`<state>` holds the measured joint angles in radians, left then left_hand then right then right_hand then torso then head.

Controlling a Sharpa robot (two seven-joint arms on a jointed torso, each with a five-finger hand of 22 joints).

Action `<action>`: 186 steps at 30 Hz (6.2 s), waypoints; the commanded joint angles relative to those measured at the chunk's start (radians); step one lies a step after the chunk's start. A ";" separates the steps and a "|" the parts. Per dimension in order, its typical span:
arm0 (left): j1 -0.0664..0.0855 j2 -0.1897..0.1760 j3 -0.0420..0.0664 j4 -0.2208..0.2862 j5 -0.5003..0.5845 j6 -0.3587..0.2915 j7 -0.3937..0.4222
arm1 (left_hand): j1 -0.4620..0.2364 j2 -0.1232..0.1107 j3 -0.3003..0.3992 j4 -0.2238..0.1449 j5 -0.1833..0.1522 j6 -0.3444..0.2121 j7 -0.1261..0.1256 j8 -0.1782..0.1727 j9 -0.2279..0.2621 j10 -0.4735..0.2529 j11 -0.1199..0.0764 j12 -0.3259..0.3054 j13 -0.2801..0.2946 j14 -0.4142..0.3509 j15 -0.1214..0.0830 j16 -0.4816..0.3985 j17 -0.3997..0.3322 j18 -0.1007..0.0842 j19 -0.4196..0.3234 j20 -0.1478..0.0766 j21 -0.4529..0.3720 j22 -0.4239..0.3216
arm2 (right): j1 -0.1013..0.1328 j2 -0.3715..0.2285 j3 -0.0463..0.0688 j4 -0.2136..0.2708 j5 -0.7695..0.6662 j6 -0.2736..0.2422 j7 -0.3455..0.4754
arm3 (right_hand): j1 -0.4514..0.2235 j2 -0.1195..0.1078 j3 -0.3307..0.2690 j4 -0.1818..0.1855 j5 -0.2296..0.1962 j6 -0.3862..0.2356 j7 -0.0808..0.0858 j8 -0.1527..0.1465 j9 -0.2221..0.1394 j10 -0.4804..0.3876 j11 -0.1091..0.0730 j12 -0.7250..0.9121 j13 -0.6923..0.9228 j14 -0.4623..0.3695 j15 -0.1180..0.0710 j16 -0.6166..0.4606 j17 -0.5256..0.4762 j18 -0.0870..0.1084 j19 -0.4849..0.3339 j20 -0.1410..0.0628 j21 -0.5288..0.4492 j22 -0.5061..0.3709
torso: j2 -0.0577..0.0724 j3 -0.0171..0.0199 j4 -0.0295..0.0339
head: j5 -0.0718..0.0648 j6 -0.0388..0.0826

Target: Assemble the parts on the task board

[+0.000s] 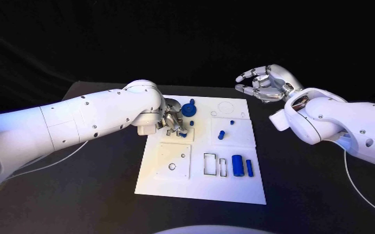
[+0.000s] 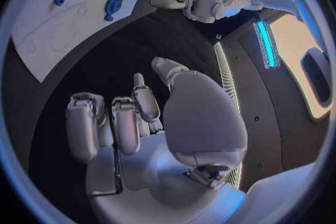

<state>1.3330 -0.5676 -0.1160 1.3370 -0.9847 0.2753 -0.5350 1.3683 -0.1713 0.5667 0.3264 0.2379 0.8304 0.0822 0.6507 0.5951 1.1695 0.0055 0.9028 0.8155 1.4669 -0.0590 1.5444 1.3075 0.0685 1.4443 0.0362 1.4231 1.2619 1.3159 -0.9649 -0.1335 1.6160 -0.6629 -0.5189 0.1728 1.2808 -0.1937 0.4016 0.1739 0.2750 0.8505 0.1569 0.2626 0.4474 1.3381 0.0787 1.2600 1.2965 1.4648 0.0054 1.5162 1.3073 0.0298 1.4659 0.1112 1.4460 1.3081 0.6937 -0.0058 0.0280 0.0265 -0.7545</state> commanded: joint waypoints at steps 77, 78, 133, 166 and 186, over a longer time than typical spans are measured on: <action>-0.030 -0.060 -0.023 0.064 -0.096 -0.146 0.006 | -0.199 -0.084 0.281 -0.278 0.288 0.077 -0.033 0.057 0.176 0.157 -0.034 0.170 0.176 0.097 -0.029 0.009 0.239 -0.015 0.023 -0.016 0.030 0.051 | -0.002 -0.003 0.000 -0.003 -0.011 0.020 0.017 | -0.008 -0.008 0.000 0.011 0.016 -0.009 0.003 0.011 0.000 -0.002 -0.005 0.002 -0.001 0.070 -0.005 -0.009 0.114 0.007 0.020 -0.006 -0.008 0.170 | 0.002 0.0003 0.0012 | 0.005 -0.013; -0.030 -0.059 -0.023 0.064 -0.096 -0.145 0.006 | -0.199 -0.084 0.281 -0.278 0.288 0.077 -0.033 0.057 0.176 0.157 -0.034 0.170 0.176 0.097 -0.029 0.009 0.239 -0.015 0.023 -0.016 0.030 0.051 | -0.002 -0.003 0.000 -0.003 -0.011 0.020 0.017 | -0.008 -0.008 0.000 0.011 0.016 -0.009 0.003 0.011 0.000 -0.002 -0.005 0.002 -0.001 0.070 -0.005 -0.009 0.114 0.007 0.020 -0.006 -0.008 0.170 | 0.002 0.0004 0.0013 | 0.004 -0.013; -0.031 -0.038 -0.025 0.033 -0.088 -0.106 0.005 | -0.350 -0.053 -0.078 -0.063 0.242 0.126 -0.061 0.033 0.188 0.186 -0.053 0.207 0.216 0.103 -0.046 0.023 0.258 -0.021 0.037 -0.032 0.037 0.078 | -0.002 -0.008 0.000 -0.001 -0.014 0.011 0.017 | -0.055 -0.011 -0.045 0.062 -0.038 -0.022 -0.001 0.036 -0.001 -0.005 -0.007 0.000 -0.011 0.068 -0.007 -0.015 0.105 0.009 0.017 -0.007 -0.020 0.165 | 0.001 -0.0001 0.0023 | -0.002 -0.021; 0.024 -0.094 0.057 0.008 -0.078 -0.073 0.010 | -0.291 -0.025 -0.183 -0.036 0.008 0.069 -0.031 -0.044 0.163 0.109 -0.029 0.105 0.110 0.090 -0.026 -0.002 0.217 -0.009 0.009 -0.024 0.002 0.020 | -0.003 -0.008 0.000 -0.011 -0.015 0.010 0.015 | -0.097 0.006 -0.132 0.110 0.009 -0.039 -0.005 0.069 -0.004 -0.006 -0.010 0.004 -0.015 0.066 -0.010 -0.022 0.096 0.011 0.013 -0.011 -0.034 0.159 | 0.001 0.0005 0.0027 | -0.004 -0.011; 0.039 -0.011 0.047 -0.189 -0.094 -0.015 0.025 | -0.302 -0.024 -0.212 -0.033 0.004 0.053 -0.005 -0.109 0.120 0.078 -0.004 0.065 0.063 0.091 -0.003 0.000 0.220 -0.008 0.006 -0.001 -0.004 0.016 | -0.003 -0.004 0.000 -0.013 -0.018 0.013 0.013 | -0.085 0.012 -0.134 0.109 0.024 -0.040 -0.005 0.073 -0.005 -0.006 -0.010 0.006 -0.015 0.067 -0.011 -0.022 0.098 0.011 0.014 -0.011 -0.033 0.160 | 0.005 -0.0021 0.0000 | 0.003 -0.010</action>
<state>1.3723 -0.5851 -0.0685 1.1549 -1.0727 0.2225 -0.5233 1.0743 -0.1939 0.3614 0.2937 0.2439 0.8779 0.0752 0.5482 0.7157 1.2471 0.0000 0.9640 0.8780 1.4667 -0.0692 1.5467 1.3076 0.0536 1.4487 0.0271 1.4181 1.2774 1.3138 -0.9699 -0.1341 1.6031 -0.6700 -0.5160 0.1810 1.1844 -0.1841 0.2732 0.2829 0.2925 0.8161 0.1518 0.3323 0.4431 1.3345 0.0750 1.2600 1.2820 1.4685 0.0017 1.4968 1.3078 0.0297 1.4661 0.1036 1.4153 1.3076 0.6981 -0.0077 0.0297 0.0280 -0.7636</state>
